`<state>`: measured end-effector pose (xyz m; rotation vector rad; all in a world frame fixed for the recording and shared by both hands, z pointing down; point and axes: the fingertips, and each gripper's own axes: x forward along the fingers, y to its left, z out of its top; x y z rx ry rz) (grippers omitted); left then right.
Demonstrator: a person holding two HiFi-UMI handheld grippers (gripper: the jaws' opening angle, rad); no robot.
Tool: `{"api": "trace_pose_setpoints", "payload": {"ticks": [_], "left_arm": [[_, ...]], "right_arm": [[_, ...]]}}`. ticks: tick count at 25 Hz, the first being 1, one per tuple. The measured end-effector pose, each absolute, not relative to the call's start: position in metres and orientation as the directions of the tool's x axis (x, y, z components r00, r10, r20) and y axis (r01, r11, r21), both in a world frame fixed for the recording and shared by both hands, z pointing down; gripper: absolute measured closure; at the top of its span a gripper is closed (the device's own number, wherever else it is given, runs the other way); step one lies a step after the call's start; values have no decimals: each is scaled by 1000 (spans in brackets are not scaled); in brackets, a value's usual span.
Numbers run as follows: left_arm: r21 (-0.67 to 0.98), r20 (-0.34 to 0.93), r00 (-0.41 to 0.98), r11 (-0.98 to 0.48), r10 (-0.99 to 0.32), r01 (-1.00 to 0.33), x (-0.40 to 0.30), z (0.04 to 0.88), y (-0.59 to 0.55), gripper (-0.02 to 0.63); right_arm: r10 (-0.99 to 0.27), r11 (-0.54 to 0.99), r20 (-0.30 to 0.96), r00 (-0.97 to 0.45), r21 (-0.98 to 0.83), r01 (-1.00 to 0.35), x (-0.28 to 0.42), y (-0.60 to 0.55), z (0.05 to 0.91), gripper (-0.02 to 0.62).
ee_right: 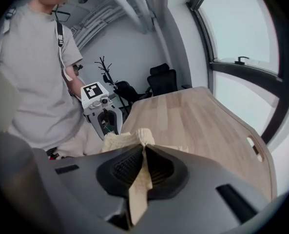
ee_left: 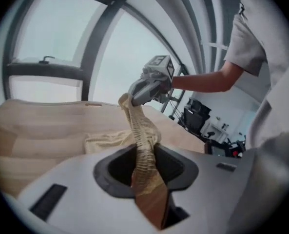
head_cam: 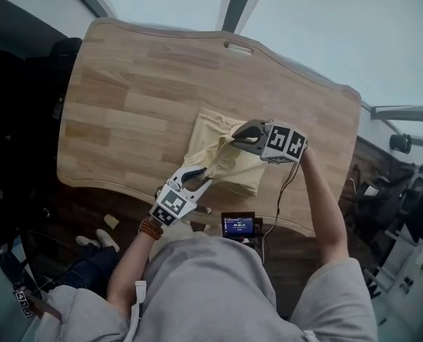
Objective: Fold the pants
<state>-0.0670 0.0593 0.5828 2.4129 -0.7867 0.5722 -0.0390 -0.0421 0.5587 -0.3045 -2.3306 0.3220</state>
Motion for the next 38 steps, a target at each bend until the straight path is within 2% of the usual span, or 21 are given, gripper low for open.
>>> {"api": "trace_pose_setpoints", "payload": {"ticks": [4, 7, 9, 10, 11, 13, 16, 18, 21, 22, 23, 24, 27, 28, 29, 31, 35, 36, 38], "left_arm": [[408, 627, 650, -530, -429, -743, -110, 638, 58, 489], [464, 663, 610, -401, -435, -790, -138, 672, 55, 473], [488, 678, 601, -352, -423, -799, -158, 682, 59, 407], [493, 686, 600, -342, -413, -800, -167, 684, 62, 364], [494, 691, 597, -337, -408, -802, -174, 684, 65, 357], [471, 696, 583, -345, -420, -812, -182, 678, 66, 359], [395, 702, 578, -447, -417, -803, -169, 667, 66, 375], [369, 725, 580, -502, -371, -782, -150, 671, 72, 393], [320, 783, 515, -485, -348, -814, -143, 695, 76, 437], [293, 807, 487, -488, -335, -822, -144, 704, 77, 472], [266, 827, 466, -511, -316, -818, -145, 711, 78, 514], [244, 839, 457, -546, -295, -801, -145, 716, 80, 534], [245, 836, 490, -633, -245, -734, -147, 717, 86, 543], [266, 825, 514, -639, -236, -722, -150, 713, 86, 542], [289, 810, 535, -632, -239, -719, -154, 707, 83, 527], [304, 774, 560, -602, -296, -738, -164, 685, 68, 457], [238, 734, 537, -582, -417, -777, -167, 656, -1, 456], [213, 743, 516, -580, -427, -786, -163, 661, -24, 456], [163, 772, 470, -581, -428, -797, -153, 680, -69, 456]], "right_arm": [[367, 923, 686, -629, -350, 157, -100, -49, 610, 578], [309, 945, 776, -550, -315, 85, -136, -67, 669, 561], [230, 969, 843, -486, -247, 29, -144, -79, 704, 553], [200, 974, 857, -475, -225, 3, -145, -84, 715, 513], [179, 975, 855, -487, -220, -27, -144, -88, 718, 493], [159, 963, 815, -557, -253, -96, -137, -98, 709, 471], [166, 941, 761, -627, -313, -131, -114, -104, 684, 462], [228, 929, 769, -597, -356, -104, -89, -94, 683, 465], [298, 916, 822, -485, -389, -97, -51, -73, 709, 495], [289, 924, 847, -447, -370, -103, -43, -71, 721, 545], [273, 933, 866, -418, -345, -106, -37, -72, 732, 580], [256, 938, 877, -407, -328, -116, -34, -76, 738, 584], [176, 935, 867, -467, -296, -196, -37, -104, 733, 584], [139, 939, 862, -487, -271, -211, -38, -113, 727, 570], [104, 945, 860, -499, -242, -220, -38, -120, 722, 527], [23, 949, 848, -530, -185, -256, -32, -129, 706, 448], [-253, 899, 707, -661, -81, -430, 3, -113, 637, 500], [-274, 897, 673, -687, -79, -435, 13, -87, 625, 509], [-217, 934, 663, -717, -72, -349, 27, -13, 626, 509]]}}
